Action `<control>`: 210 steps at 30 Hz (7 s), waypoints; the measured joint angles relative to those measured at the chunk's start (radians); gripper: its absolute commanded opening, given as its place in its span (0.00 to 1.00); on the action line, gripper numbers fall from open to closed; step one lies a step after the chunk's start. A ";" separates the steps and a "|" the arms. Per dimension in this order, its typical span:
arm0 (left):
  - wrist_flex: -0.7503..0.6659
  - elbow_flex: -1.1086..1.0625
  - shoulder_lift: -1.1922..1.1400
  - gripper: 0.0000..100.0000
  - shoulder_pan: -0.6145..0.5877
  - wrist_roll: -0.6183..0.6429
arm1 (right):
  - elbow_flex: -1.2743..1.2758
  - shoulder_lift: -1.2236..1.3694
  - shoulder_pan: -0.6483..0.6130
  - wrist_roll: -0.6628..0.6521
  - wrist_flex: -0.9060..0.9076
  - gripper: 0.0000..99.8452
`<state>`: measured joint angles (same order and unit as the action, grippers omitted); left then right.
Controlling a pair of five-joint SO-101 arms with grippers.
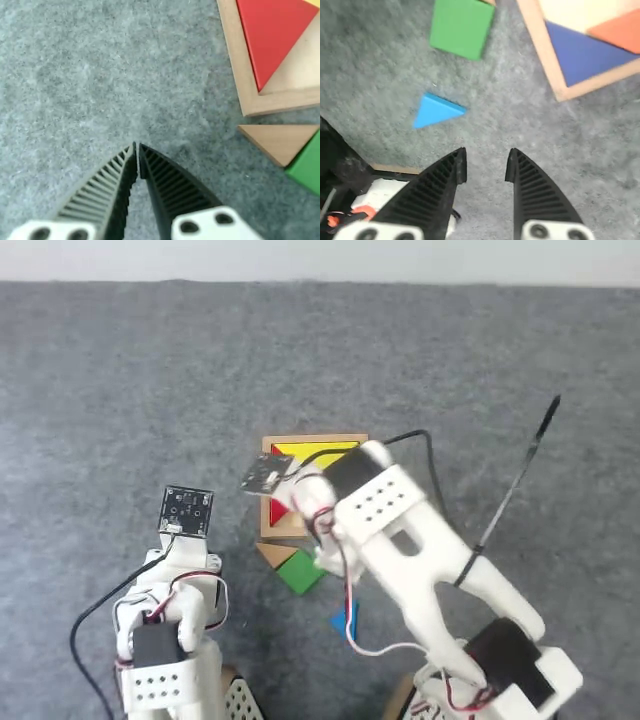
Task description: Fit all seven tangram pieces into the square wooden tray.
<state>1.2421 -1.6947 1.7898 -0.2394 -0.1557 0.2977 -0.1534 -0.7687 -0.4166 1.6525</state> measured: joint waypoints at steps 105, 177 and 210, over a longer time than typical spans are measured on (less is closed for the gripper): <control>-0.060 0.028 0.000 0.01 -0.063 -0.109 | 0.804 -0.331 0.224 0.221 -0.835 0.01; -0.183 0.770 -1.588 0.17 0.446 -0.324 | 1.138 -1.125 0.354 0.258 -0.763 0.11; -0.026 0.766 -1.590 0.01 0.522 -0.183 | 1.138 -1.125 0.354 0.258 -0.763 0.11</control>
<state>1.2160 -0.9291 0.2002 0.2823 -0.3383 1.4362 -1.2781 -0.4143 -0.1588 0.8899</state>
